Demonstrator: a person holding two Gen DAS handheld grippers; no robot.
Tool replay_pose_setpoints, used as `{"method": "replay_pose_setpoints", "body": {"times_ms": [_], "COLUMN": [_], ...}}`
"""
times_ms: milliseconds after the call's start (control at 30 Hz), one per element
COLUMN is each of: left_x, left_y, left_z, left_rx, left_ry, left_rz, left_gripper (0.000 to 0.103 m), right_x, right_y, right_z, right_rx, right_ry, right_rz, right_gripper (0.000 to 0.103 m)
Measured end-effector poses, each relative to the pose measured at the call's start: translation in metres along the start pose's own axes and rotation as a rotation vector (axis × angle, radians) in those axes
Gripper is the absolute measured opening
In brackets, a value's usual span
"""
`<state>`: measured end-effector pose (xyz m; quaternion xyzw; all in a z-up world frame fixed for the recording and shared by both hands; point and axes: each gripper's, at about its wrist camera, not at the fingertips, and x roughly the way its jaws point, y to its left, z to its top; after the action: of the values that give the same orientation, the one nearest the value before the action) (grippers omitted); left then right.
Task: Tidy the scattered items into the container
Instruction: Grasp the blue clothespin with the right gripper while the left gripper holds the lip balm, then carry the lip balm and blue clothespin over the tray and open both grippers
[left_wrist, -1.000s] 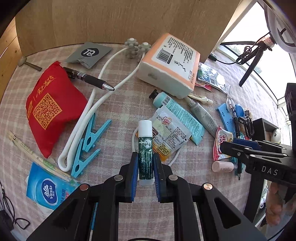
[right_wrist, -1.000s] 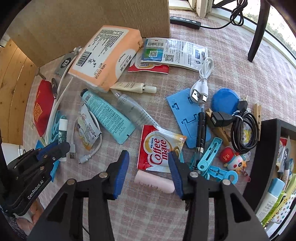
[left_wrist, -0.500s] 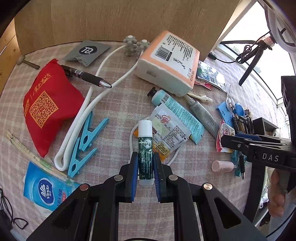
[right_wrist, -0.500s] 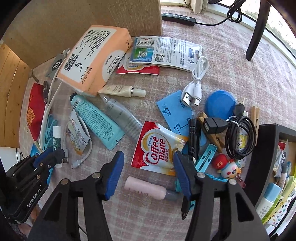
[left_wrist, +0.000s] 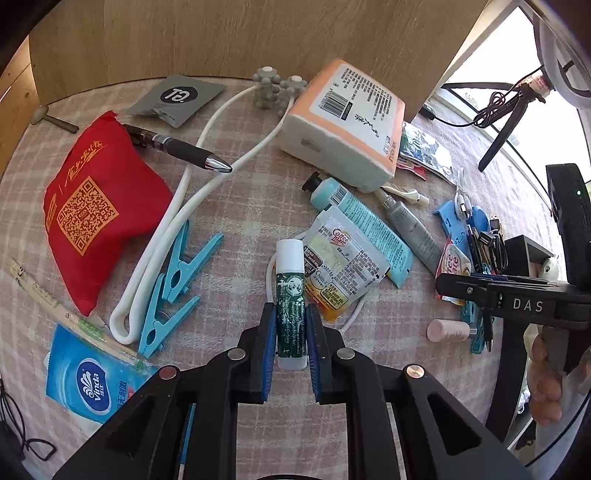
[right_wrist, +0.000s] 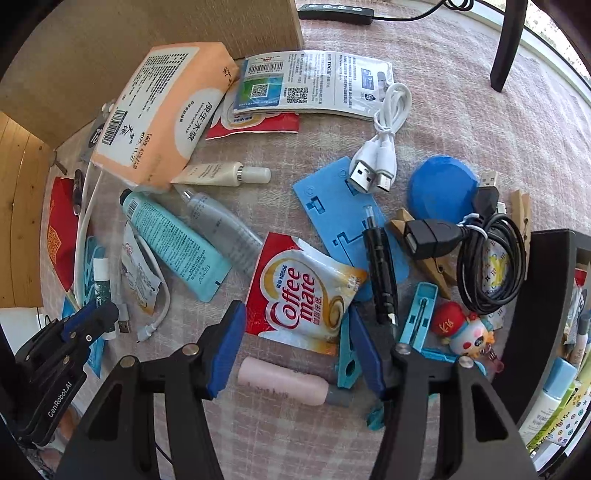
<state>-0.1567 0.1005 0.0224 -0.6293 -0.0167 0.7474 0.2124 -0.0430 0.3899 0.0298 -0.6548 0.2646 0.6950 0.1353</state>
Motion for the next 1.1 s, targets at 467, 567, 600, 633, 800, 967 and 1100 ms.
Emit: {"method": "replay_pose_setpoints", "body": {"times_ms": [467, 567, 600, 633, 800, 967, 1100], "left_x": [-0.002, -0.002, -0.002, -0.003, -0.006, -0.016, -0.030], "left_y": [0.002, -0.003, -0.004, -0.005, -0.010, -0.027, -0.051], "left_z": [-0.005, -0.005, -0.006, -0.006, -0.007, -0.008, -0.010], "left_rx": [-0.012, -0.009, -0.007, -0.004, 0.000, 0.034, 0.073], "left_ry": [-0.001, 0.000, 0.000, -0.001, -0.002, -0.010, -0.026], "left_rz": [-0.003, -0.007, -0.008, -0.008, -0.008, -0.025, -0.048], "left_gripper": [0.014, 0.014, 0.014, 0.014, 0.014, 0.014, 0.014], "right_x": [-0.025, -0.027, -0.028, -0.029, -0.037, -0.057, -0.087], "right_y": [-0.043, -0.051, -0.056, -0.062, -0.075, -0.082, -0.093], "right_z": [-0.018, -0.015, -0.015, -0.015, -0.015, -0.018, -0.026], "right_rx": [0.000, 0.022, 0.036, 0.049, 0.063, 0.053, 0.045], "right_ry": [-0.013, -0.021, -0.023, -0.022, -0.041, -0.074, -0.116], "right_rz": [-0.015, -0.033, -0.036, -0.034, -0.025, 0.011, 0.023], "right_gripper": [0.045, 0.030, 0.021, 0.014, 0.012, 0.012, 0.012]}}
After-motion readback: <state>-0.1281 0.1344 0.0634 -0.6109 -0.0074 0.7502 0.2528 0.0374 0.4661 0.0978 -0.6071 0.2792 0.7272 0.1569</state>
